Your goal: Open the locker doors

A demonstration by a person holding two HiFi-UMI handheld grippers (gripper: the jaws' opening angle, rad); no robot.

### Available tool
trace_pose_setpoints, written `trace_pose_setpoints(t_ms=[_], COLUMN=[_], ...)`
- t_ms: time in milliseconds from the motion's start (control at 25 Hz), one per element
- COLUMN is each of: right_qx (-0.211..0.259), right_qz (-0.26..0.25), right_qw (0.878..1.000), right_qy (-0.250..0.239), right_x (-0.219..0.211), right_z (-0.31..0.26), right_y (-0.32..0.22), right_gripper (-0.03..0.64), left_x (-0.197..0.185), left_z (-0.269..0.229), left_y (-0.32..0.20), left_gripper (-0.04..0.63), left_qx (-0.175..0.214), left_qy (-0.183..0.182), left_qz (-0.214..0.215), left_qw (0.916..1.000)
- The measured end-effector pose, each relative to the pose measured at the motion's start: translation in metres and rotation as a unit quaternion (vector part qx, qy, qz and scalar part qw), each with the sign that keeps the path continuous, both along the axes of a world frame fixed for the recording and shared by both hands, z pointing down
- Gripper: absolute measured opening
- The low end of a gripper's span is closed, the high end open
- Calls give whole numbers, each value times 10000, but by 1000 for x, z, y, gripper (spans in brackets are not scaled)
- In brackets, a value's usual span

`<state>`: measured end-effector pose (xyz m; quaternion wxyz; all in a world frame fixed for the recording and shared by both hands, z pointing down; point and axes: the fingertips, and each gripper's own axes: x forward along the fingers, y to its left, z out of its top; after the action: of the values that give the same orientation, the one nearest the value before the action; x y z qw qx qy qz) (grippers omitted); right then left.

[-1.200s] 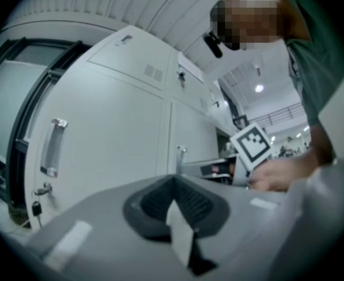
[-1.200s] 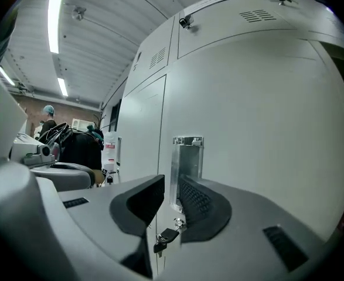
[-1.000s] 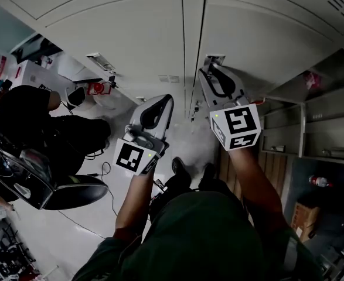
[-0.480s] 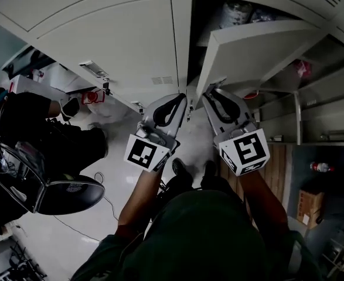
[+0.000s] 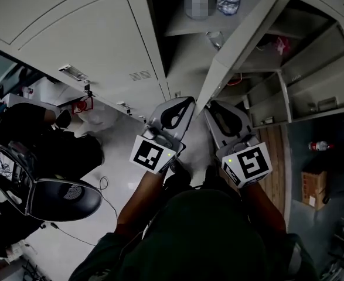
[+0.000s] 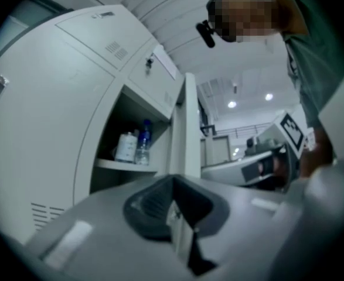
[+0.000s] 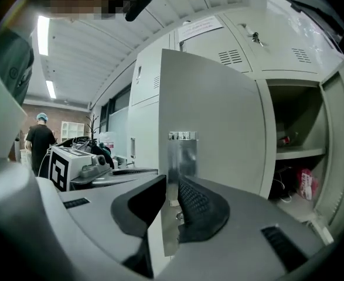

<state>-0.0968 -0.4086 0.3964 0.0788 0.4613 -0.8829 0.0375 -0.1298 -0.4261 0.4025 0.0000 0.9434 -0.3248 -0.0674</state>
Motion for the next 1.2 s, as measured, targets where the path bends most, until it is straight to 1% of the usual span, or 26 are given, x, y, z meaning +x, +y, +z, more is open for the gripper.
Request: trace_pose_setpoints(t_ms=[80, 160, 240, 360, 480, 600, 680, 880, 960, 1040, 1200], right_qx=[-10, -46, -108, -100, -66, -28, -19, 49, 103, 159, 206], right_qz=[31, 35, 23, 58, 161, 243, 302, 338, 294, 182, -260], right_qw=[10000, 9999, 9998, 9999, 9998, 9997, 9995, 9993, 9992, 9992, 9986], right_qy=[-55, -134, -168, -113, -52, 4, -16, -143, -231, -321, -412], right_x=[11, 24, 38, 67, 97, 121, 137, 164, 170, 172, 163], right_z=[1, 5, 9, 9, 8, 7, 6, -2, -9, -15, -24], right_y=[10, 19, 29, 44, 53, 59, 65, 85, 96, 108, 133], right_gripper=[61, 61, 61, 61, 61, 61, 61, 61, 61, 47, 11], left_x=[11, 24, 38, 65, 93, 111, 121, 131, 131, 130, 122], left_z=[3, 0, 0, 5, 3, 4, 1, -8, -16, -25, -36], left_y=[11, 22, 32, 47, 60, 70, 79, 102, 112, 124, 148], left_gripper=[0, 0, 0, 0, 0, 0, 0, 0, 0, 0, 0], left_qx=[-40, -30, -38, -66, 3, -24, 18, 99, 146, 216, 297], left_qy=[-29, 29, -22, -157, -142, -208, -159, -298, -286, -251, -439], left_qz=[6, 2, -14, -25, -19, -36, -48, -148, -191, -227, -314], left_qw=[10000, 10000, 10000, 9999, 9999, 9998, 9999, 9994, 9993, 9992, 9981])
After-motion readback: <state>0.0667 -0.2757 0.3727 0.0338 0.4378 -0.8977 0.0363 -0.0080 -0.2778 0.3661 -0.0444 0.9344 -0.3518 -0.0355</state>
